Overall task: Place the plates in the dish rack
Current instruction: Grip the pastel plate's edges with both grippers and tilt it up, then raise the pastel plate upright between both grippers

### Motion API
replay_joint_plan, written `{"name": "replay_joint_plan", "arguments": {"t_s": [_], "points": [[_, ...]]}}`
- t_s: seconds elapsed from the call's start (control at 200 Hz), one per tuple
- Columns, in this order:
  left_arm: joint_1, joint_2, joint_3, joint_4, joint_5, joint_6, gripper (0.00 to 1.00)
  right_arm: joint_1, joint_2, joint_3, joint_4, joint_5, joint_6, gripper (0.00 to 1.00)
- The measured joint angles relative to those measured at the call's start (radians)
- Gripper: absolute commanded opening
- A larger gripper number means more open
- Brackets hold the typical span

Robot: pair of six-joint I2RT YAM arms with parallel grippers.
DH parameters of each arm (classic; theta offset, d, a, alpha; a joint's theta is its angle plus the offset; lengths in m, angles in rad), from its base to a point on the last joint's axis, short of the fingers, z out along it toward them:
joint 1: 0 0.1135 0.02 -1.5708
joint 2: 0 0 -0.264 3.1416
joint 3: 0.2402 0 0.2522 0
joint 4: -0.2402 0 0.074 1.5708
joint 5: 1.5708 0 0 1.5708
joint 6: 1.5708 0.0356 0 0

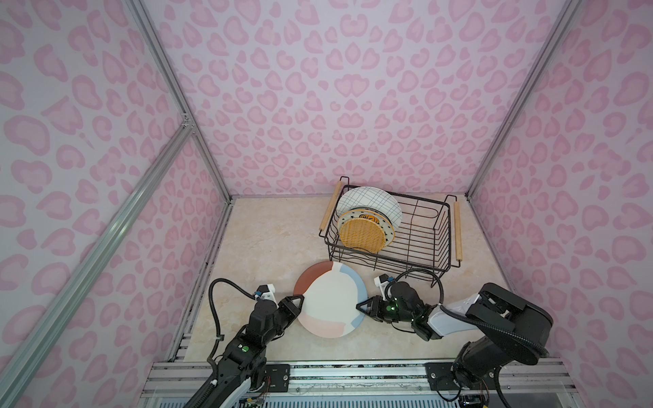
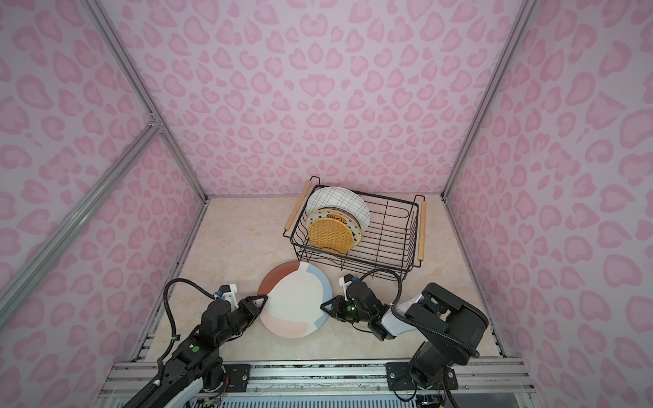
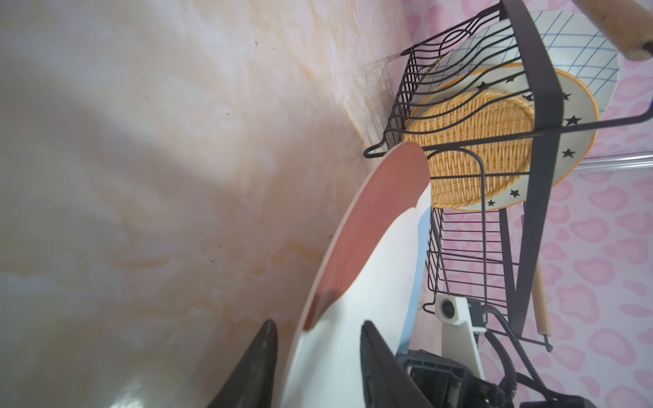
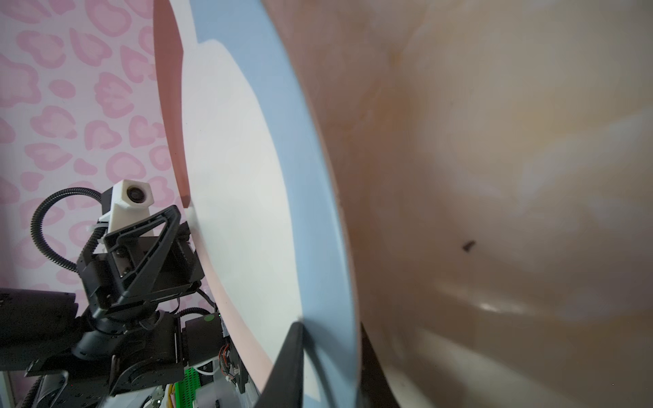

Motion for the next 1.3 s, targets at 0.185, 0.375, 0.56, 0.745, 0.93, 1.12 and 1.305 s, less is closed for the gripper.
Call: {"name": "replay_joint_plan", "arguments": {"t_s": [0.185,0.375,0.56,0.745,0.93,1.12,1.305], "points": [[-0.003,0.049,0.000,0.057,0.086,0.023,0.24,0.002,-0.019,0.017,-0.024,-0.032,0.004,0.17],[-0.002,0.042,0.014,0.161,0.103,0.010,0.04,0.001,-0.018,0.017,-0.085,-0.032,0.032,0.22],[-0.005,-0.034,0.020,0.138,0.111,0.034,0.04,0.002,-0.013,0.017,-0.047,-0.082,0.002,0.40],[-0.005,-0.131,0.041,0.107,0.151,0.009,0.04,-0.017,-0.048,0.021,0.037,-0.134,0.011,0.48],[-0.008,-0.250,0.057,0.037,0.197,-0.024,0.04,-0.068,-0.132,0.016,0.074,-0.149,0.016,0.49],[-0.009,-0.348,0.070,-0.003,0.204,-0.070,0.04,-0.090,-0.266,0.016,0.059,-0.158,0.037,0.47],[-0.009,-0.339,0.110,0.029,0.208,-0.083,0.04,-0.115,-0.351,0.028,0.063,-0.181,0.084,0.40]]}}
